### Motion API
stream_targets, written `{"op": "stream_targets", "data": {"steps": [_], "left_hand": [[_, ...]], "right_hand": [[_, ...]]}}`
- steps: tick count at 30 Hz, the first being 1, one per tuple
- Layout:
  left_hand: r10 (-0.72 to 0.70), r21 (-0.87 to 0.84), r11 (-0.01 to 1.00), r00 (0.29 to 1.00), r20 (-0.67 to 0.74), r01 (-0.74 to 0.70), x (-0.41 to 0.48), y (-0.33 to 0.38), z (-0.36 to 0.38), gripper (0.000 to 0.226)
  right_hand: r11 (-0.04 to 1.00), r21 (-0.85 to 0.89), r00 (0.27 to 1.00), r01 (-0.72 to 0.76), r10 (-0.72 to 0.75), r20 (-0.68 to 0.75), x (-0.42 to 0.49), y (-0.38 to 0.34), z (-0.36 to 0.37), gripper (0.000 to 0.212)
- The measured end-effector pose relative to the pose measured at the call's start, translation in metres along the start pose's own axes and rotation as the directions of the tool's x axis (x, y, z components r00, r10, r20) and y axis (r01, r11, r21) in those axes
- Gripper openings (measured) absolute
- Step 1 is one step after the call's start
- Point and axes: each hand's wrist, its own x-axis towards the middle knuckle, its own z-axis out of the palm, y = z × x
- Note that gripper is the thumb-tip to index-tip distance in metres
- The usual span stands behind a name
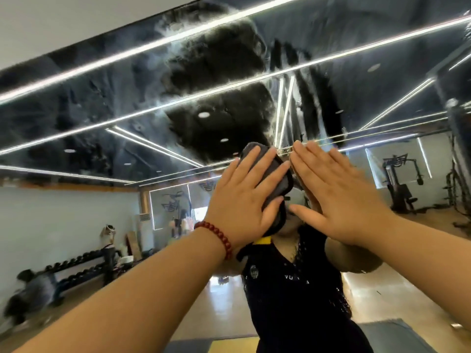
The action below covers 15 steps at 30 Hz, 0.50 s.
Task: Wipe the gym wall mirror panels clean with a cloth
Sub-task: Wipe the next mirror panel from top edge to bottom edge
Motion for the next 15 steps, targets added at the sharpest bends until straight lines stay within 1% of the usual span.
{"op": "stream_targets", "data": {"steps": [1, 2, 3, 4, 5, 6, 8, 9, 10, 11, 12, 14, 15], "left_hand": [[-0.070, 0.000, 0.998, 0.997, -0.007, 0.070, 0.006, -0.009, -0.004, 0.060], [-0.177, -0.011, 0.984, 0.984, -0.017, 0.176, 0.015, -0.017, -0.010, 0.061], [-0.285, -0.032, 0.958, 0.958, -0.017, 0.285, 0.023, -0.024, -0.013, 0.062], [-0.350, -0.045, 0.936, 0.937, -0.015, 0.349, 0.029, -0.026, -0.014, 0.063], [-0.350, -0.045, 0.936, 0.937, -0.019, 0.349, 0.030, -0.021, -0.013, 0.062], [-0.288, -0.039, 0.957, 0.957, -0.026, 0.287, 0.026, -0.012, -0.011, 0.062], [-0.089, -0.028, 0.996, 0.996, -0.012, 0.089, 0.010, 0.012, -0.003, 0.061], [-0.025, -0.027, 0.999, 1.000, 0.005, 0.025, 0.002, 0.019, 0.001, 0.061], [-0.003, -0.014, 1.000, 1.000, 0.022, 0.003, -0.002, 0.021, 0.003, 0.061], [-0.017, -0.006, 1.000, 0.999, 0.028, 0.017, 0.000, 0.017, 0.002, 0.060], [-0.069, -0.001, 0.998, 0.998, 0.008, 0.069, 0.006, 0.010, -0.001, 0.060], [-0.239, -0.016, 0.971, 0.971, -0.026, 0.239, 0.022, -0.007, -0.010, 0.061], [-0.297, -0.032, 0.955, 0.954, -0.029, 0.296, 0.028, -0.012, -0.013, 0.061]], "right_hand": [[1.000, -0.001, 1.000, 0.002, -0.002, 0.014, -0.001, 0.000, -0.001, 0.085], [1.000, 0.002, 1.000, 0.003, -0.003, 0.030, -0.002, 0.001, -0.001, 0.085], [1.000, 0.008, 0.999, 0.002, -0.003, 0.042, -0.002, 0.001, -0.001, 0.085], [1.000, 0.013, 0.999, 0.001, -0.002, 0.050, -0.003, 0.002, -0.001, 0.084], [1.000, 0.016, 0.999, 0.000, -0.001, 0.052, -0.003, 0.002, -0.001, 0.083], [1.000, 0.022, 0.999, 0.000, -0.001, 0.049, -0.004, 0.002, -0.001, 0.083], [0.999, 0.041, 0.999, -0.004, 0.002, 0.036, -0.004, 0.002, -0.002, 0.082], [0.999, 0.047, 0.999, -0.001, 0.000, 0.034, -0.004, 0.003, -0.003, 0.081], [0.999, 0.051, 0.999, 0.004, -0.006, 0.035, -0.005, 0.004, -0.003, 0.081], [0.998, 0.056, 0.999, 0.005, -0.007, 0.035, -0.006, 0.004, -0.004, 0.081], [0.998, 0.057, 0.999, 0.005, -0.007, 0.034, -0.007, 0.004, -0.004, 0.081], [0.998, 0.055, 0.999, 0.010, -0.012, 0.031, -0.007, 0.004, -0.003, 0.081], [0.998, 0.059, 1.000, 0.007, -0.009, 0.029, -0.008, 0.004, -0.003, 0.081]]}}
